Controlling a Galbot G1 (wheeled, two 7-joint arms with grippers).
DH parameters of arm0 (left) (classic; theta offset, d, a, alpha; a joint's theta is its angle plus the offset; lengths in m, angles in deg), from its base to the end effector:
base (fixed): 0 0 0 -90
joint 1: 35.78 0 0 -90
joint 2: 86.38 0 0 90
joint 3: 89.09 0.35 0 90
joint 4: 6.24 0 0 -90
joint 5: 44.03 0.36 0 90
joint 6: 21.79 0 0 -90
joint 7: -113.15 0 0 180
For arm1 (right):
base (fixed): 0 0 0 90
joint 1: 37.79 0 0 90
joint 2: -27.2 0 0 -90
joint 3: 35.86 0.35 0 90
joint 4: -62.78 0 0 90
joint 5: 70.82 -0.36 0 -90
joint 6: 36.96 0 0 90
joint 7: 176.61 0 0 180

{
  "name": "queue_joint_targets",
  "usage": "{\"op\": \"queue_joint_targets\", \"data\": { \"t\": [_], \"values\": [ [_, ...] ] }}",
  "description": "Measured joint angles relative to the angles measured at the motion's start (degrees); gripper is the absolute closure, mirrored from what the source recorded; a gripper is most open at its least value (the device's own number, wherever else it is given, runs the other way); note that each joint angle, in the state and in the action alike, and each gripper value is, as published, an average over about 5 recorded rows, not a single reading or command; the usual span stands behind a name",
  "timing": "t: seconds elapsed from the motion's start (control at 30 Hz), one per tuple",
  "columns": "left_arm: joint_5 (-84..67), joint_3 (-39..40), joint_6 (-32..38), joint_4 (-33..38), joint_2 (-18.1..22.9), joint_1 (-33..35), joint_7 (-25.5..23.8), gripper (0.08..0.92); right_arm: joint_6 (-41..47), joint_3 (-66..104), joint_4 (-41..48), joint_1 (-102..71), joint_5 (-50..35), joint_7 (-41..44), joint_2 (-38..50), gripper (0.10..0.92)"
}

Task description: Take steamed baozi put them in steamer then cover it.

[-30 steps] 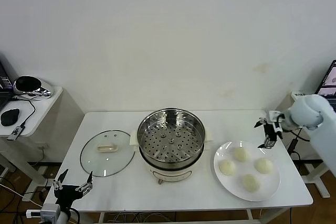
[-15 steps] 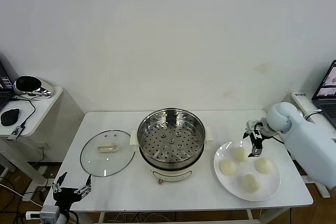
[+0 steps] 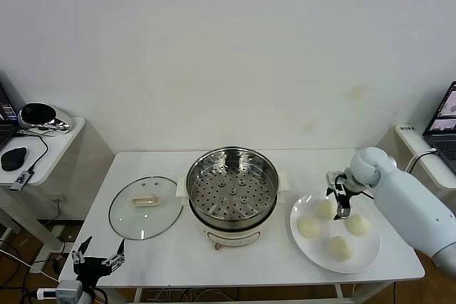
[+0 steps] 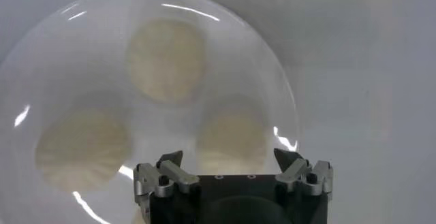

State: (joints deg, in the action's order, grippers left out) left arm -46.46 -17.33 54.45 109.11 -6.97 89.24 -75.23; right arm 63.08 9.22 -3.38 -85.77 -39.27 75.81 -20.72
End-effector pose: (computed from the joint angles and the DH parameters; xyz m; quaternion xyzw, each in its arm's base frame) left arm 0.1533 0.1361 -0.3197 0.0367 -0.9743 -0.1115 0.1924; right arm 0.5237 -0.1595 -0.2329 0.4637 -0.5432 0.5469 0.4368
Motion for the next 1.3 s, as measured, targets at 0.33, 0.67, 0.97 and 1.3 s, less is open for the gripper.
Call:
{"op": "queue_joint_targets", "data": {
  "t": [0.33, 0.67, 0.97, 1.3],
  "values": [
    [0.1, -0.1, 0.1, -0.6, -0.2, -0.1, 0.1, 0.177, 0.5, 0.0, 1.3, -0.4, -0.1, -1.9, -0.8, 0.25],
    [0.3, 0.0, 0.1, -1.2, -0.2, -0.6, 0.1, 0.177, 1.2, 0.6, 1.1, -0.6, -1.2, -2.3, -0.2, 0.436],
    [0.4, 0.7, 0.1, -1.4, -0.3, -1.2, 0.2, 0.177, 2.7, -0.6, -2.0, 2.0, -5.8, -1.0, 3.4, 0.434],
    [0.7, 1.2, -0.2, -1.0, -1.1, -2.2, 0.7, 0.177, 5.7, -10.3, -6.1, 15.1, -17.2, 1.0, 7.6, 0.438]
  ]
}}
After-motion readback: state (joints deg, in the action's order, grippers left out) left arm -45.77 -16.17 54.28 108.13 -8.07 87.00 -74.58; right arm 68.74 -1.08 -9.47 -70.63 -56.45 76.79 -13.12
